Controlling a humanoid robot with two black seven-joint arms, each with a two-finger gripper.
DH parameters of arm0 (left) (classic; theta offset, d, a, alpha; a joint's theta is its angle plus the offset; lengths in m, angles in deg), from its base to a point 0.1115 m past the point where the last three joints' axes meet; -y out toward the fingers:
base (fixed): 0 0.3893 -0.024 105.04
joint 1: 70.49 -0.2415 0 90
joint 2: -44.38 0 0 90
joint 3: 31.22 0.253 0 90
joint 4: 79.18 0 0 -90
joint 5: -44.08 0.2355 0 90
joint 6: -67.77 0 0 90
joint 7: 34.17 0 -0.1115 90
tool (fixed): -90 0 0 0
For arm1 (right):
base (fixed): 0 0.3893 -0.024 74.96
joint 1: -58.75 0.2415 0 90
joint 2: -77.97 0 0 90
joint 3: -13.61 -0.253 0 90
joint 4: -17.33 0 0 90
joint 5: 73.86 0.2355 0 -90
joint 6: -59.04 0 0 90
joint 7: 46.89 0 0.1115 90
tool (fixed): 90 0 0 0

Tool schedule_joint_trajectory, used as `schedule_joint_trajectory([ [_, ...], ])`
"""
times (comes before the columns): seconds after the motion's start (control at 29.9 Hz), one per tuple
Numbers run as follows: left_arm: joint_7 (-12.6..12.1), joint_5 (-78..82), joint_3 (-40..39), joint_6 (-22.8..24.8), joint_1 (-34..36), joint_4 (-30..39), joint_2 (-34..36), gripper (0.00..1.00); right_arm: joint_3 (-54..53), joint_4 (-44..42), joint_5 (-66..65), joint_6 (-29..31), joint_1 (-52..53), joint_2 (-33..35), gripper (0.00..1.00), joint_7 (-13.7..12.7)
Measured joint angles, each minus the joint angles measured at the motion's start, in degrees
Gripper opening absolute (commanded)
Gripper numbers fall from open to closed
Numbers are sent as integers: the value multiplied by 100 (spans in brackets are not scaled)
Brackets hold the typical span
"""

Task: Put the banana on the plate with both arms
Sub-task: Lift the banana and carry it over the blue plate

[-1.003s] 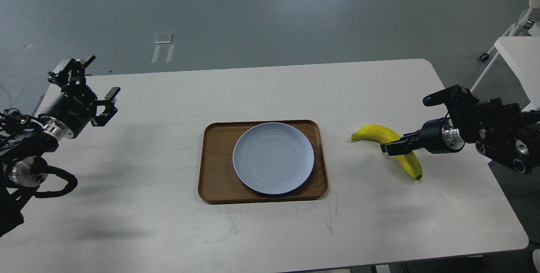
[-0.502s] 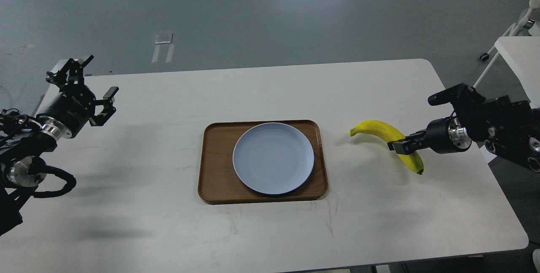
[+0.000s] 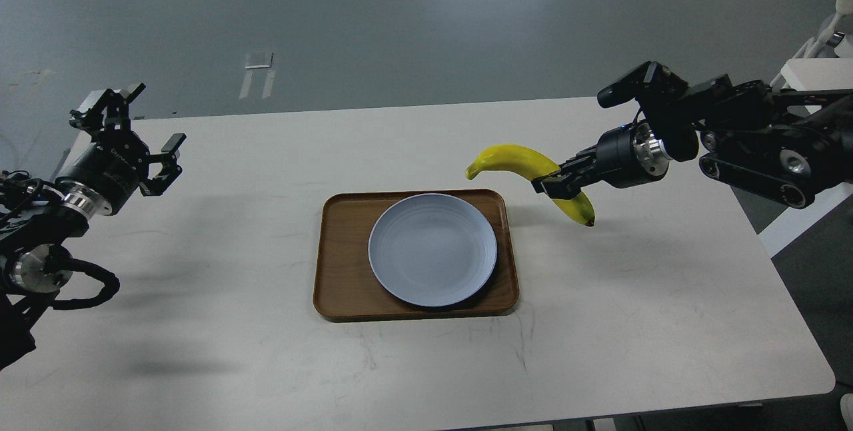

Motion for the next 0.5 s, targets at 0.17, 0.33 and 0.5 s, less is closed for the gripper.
schedule_joint_trajectory([
  [0.17, 0, -3, -48, 0, 3, 0, 45, 98, 253, -163, 214, 7, 9, -575, 2, -2],
  [0.33, 0, -4, -51, 0, 3, 0, 49, 98, 472, -462, 423, 2, -4, -1064, 3, -2],
  [0.5, 0, -4, -52, 0, 3, 1, 49, 98, 538, -615, 673, -1, -25, -1431, 4, -2],
])
